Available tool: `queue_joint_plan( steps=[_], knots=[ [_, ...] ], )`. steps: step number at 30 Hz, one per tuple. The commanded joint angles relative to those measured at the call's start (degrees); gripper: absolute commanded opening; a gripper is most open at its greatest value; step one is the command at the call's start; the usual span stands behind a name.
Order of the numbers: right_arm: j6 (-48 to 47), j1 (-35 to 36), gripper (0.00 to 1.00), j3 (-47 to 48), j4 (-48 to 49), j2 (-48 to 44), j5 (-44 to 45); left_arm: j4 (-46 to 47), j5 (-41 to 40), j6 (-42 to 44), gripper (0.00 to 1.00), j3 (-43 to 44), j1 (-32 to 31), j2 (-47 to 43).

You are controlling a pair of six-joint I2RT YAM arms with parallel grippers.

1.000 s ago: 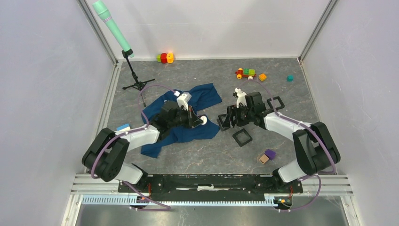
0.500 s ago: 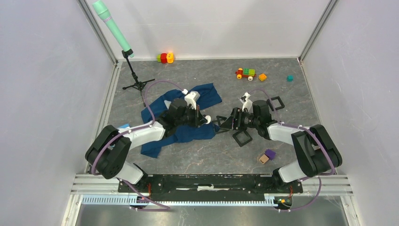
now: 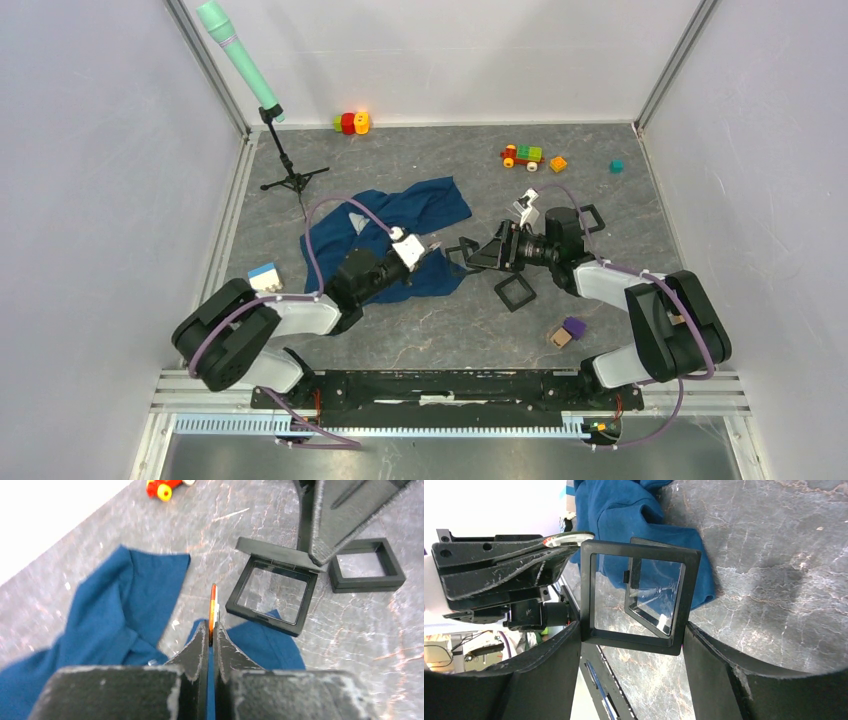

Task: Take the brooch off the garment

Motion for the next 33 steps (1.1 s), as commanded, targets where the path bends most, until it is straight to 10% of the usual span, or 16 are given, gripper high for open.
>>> queue_joint_plan(
  steps=[1, 13, 33],
  knots=[
    [0.4, -0.4, 0.58, 2.9, 0.7, -0.4, -3.3, 20.0, 8.5, 22.9, 0.02, -1.6, -0.4, 5.8],
    [0.1, -0.3, 0.57, 3.0, 0.4, 0.7, -3.9, 27.7, 10.8, 35.7, 0.02, -2.2, -3.2, 12.6],
    [0.8, 0.1, 0.56, 2.7, 0.6, 0.0, -3.7, 10.9, 7.2, 42.3, 0.05, 3.9, -6.9, 12.1]
  ],
)
